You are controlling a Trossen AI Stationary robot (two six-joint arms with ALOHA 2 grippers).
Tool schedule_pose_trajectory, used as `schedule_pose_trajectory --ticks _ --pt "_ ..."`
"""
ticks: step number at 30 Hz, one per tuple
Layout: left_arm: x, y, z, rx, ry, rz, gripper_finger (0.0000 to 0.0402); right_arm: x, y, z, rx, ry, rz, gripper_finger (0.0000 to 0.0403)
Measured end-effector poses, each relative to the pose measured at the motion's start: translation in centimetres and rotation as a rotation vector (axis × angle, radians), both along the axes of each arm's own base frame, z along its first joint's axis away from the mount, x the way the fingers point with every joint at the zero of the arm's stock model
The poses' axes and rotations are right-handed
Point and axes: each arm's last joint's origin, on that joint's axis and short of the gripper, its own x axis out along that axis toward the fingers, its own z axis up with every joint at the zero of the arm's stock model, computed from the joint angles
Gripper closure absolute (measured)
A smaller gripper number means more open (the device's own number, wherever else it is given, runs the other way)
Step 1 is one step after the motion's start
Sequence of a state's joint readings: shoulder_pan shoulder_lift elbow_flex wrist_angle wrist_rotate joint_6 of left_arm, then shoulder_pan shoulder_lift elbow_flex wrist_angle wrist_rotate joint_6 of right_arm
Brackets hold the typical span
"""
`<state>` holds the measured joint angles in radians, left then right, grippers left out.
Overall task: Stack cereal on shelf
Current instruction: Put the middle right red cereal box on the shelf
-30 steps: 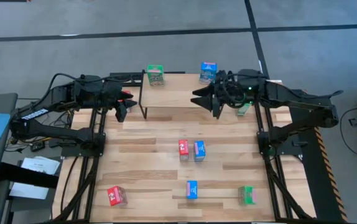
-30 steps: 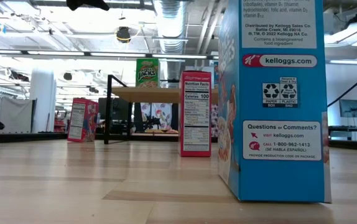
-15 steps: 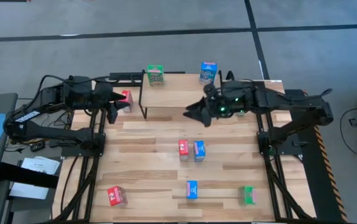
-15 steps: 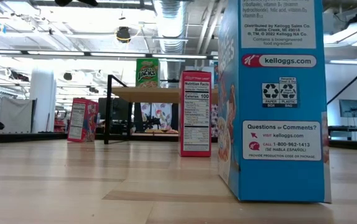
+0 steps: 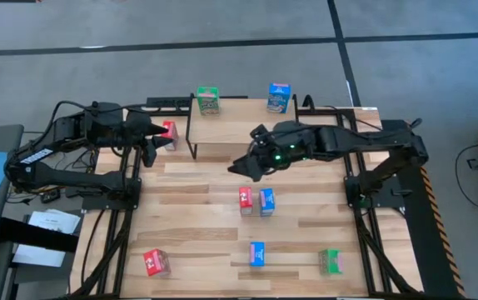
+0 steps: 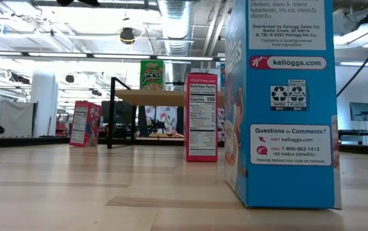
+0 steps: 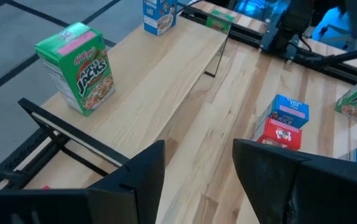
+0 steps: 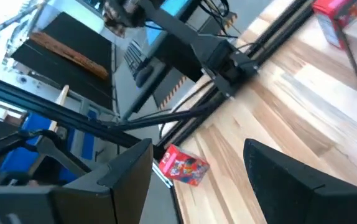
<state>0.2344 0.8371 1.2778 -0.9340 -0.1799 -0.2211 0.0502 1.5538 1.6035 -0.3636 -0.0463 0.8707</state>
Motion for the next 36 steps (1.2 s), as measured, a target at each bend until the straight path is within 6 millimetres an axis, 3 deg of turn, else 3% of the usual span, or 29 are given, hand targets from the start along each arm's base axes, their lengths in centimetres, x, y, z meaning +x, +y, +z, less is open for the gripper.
schedule_pose_trajectory --ticks 5,8,15,19,27,36 --pt "-0.1 0.0 -0.2 -0.005 0.019 0.000 0.0226 1.5 0.2 1.0 -0.031 0.103 0.014 0.0127" --pt "-0.1 0.0 -0.2 -0.006 0.026 0.000 0.0226 2.2 0.0 0.3 -0.023 0.232 -0.021 0.0127" --pt "-0.1 0.0 -0.2 -0.006 0.027 0.000 0.0226 3.2 -0.8 -3.4 0.019 0.589 -0.091 0.0127" --pt "-0.1 0.0 -0.2 -0.006 0.026 -0.001 0.0226 3.6 -0.9 -5.1 0.035 0.701 -0.126 0.0127" --pt "-0.1 -0.1 -0.2 -0.014 0.025 -0.016 0.0226 4.5 -0.3 -7.5 0.062 0.815 -0.147 0.0127" --pt "-0.1 -0.1 -0.2 -0.014 0.025 -0.015 0.0226 4.9 1.9 -10.0 0.068 0.954 -0.167 0.0127"
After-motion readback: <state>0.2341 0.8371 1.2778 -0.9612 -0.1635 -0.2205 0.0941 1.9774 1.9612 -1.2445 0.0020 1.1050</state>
